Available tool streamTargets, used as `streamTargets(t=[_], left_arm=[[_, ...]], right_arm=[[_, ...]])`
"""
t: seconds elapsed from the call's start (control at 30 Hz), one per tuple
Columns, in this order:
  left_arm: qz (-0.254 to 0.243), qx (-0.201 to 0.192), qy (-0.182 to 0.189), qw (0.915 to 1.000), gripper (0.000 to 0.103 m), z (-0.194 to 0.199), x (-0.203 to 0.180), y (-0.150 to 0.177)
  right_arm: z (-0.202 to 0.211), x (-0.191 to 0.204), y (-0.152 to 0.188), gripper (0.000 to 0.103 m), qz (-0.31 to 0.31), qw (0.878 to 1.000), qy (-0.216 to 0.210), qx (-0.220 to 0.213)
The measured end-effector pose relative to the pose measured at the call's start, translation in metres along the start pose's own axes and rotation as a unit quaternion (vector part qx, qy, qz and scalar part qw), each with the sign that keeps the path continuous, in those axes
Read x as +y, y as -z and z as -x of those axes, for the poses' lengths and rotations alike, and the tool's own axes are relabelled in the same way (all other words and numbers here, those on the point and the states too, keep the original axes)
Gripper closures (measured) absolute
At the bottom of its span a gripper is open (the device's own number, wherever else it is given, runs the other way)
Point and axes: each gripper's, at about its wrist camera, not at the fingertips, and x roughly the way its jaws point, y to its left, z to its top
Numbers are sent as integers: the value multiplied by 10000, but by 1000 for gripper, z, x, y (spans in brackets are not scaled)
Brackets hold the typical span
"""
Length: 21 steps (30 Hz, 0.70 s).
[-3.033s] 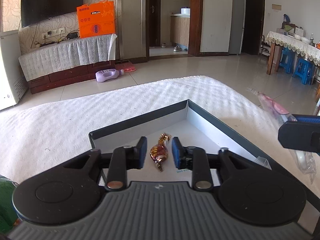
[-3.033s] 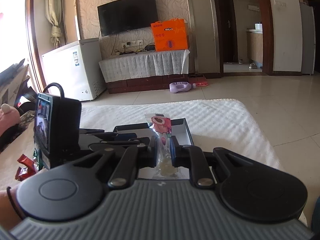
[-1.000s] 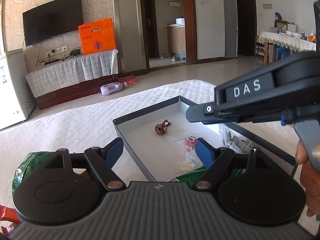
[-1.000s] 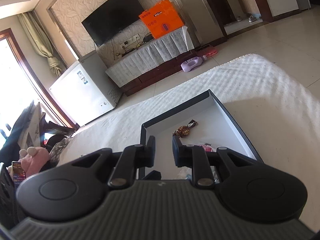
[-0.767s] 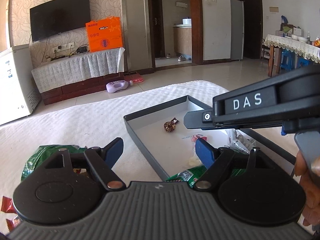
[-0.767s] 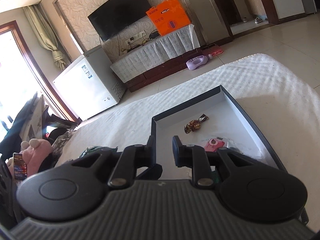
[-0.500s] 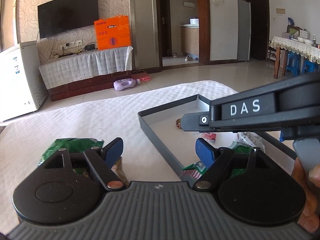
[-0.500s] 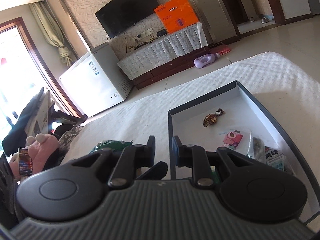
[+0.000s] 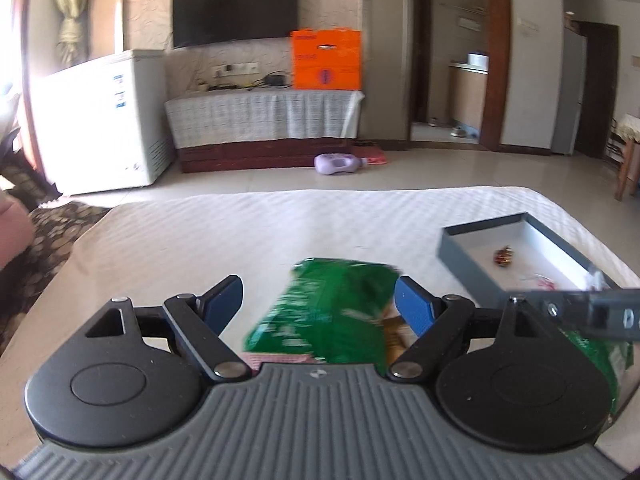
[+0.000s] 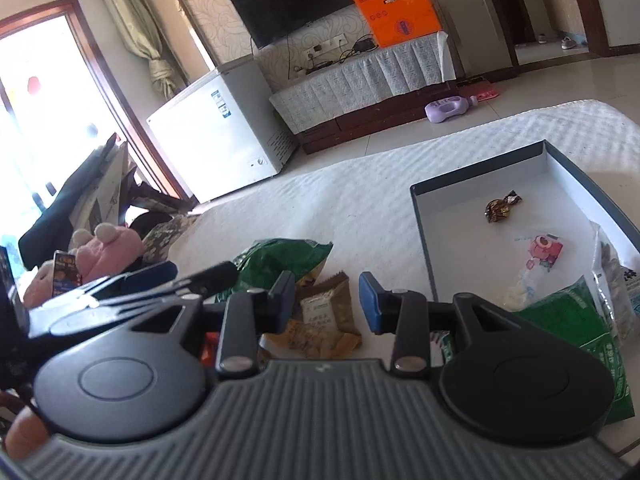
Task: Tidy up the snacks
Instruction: 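Move both tools back toward the remaining snack pile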
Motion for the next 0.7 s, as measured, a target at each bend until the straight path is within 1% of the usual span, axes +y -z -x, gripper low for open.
streamTargets(t=[0.13, 0.17, 0.2, 0.23, 0.27, 0.33, 0.4, 0.47, 0.5, 0.63, 0.67, 0.7], left_arm=[[252, 77, -177, 9995, 17, 9, 39, 2], [290, 110, -208, 9993, 17, 11, 47, 4], [308, 132, -209, 9992, 17, 14, 54, 6], [297, 151, -214, 9992, 16, 16, 58, 8], [261, 194, -248, 9992, 16, 18, 62, 10], [217, 220, -312, 9990, 16, 18, 63, 11], [261, 173, -329, 9990, 16, 20, 69, 10], [355, 178, -311, 9987, 16, 21, 73, 12], [377, 191, -302, 9987, 16, 21, 72, 13], [295, 240, -345, 9987, 16, 17, 68, 13], [286, 240, -371, 9986, 16, 17, 68, 14], [293, 254, -398, 9985, 16, 15, 67, 15]], right_arm=[[-12, 20, 10, 63, 579, 9978, 78, 323], [-15, 26, 13, 59, 787, 9961, 122, 389], [-18, 35, 18, 55, 1136, 9923, 182, 452], [-21, 43, 22, 54, 1529, 9867, 230, 500], [-23, 53, 28, 52, 1964, 9787, 293, 522], [-27, 69, 39, 52, 2760, 9588, 432, 518], [-33, 80, 48, 50, 3453, 9347, 668, 513], [-43, 88, 56, 50, 4031, 9089, 908, 562], [-48, 91, 59, 50, 4244, 8981, 989, 589], [-67, 99, 70, 50, 4808, 8672, 1073, 725], [-71, 100, 73, 50, 4883, 8630, 1052, 752], [-74, 100, 74, 50, 4891, 8620, 1057, 810]])
